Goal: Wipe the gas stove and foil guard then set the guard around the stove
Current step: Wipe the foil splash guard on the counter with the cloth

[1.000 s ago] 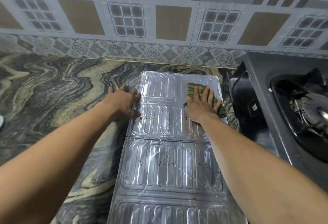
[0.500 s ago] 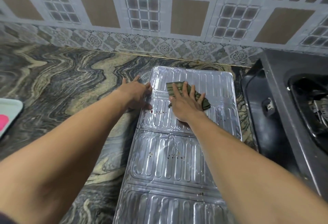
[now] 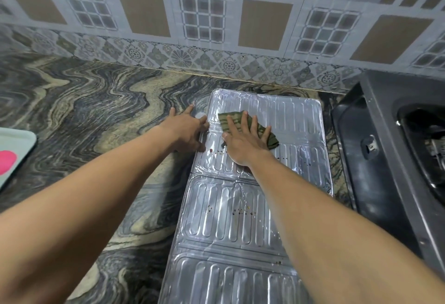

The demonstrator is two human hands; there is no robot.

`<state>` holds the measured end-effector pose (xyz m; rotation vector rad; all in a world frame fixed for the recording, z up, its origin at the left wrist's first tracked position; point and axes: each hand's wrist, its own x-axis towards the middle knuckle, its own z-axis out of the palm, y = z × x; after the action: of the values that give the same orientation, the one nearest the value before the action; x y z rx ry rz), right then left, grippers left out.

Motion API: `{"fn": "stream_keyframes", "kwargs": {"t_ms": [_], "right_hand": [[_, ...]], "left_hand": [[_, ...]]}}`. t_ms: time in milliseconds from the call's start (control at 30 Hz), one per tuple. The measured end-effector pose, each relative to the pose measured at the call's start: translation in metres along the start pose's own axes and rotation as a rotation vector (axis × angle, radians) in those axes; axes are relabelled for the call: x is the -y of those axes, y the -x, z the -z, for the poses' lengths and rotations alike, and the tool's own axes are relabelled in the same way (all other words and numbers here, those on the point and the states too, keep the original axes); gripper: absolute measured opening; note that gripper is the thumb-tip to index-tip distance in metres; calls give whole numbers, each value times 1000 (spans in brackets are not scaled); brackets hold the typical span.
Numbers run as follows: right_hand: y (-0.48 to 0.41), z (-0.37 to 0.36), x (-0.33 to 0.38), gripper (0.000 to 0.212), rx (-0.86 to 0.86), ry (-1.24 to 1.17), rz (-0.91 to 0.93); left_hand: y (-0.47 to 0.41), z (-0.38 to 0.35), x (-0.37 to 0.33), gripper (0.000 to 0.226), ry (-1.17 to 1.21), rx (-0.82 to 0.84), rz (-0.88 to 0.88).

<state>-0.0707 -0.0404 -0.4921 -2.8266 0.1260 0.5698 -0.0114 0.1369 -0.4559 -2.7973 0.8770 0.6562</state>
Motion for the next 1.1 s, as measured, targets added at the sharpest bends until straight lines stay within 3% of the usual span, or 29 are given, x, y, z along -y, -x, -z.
{"fn": "stream_keyframes", "kwargs": {"t_ms": [600,767,967,1100], "right_hand": [[37,-15,3,57,9,89,143],[37,-12,4,56,25,91,136],[37,-10,5,55,32,63,132],[36,-12,5,58,27,51,132]], "left_hand": [[1,0,-3,83,76,12,17],[20,-10,-6,74,144,-2,2],[42,-20,-6,128,184,61,2],[45,-27,-7,134,124,32,-6]]}}
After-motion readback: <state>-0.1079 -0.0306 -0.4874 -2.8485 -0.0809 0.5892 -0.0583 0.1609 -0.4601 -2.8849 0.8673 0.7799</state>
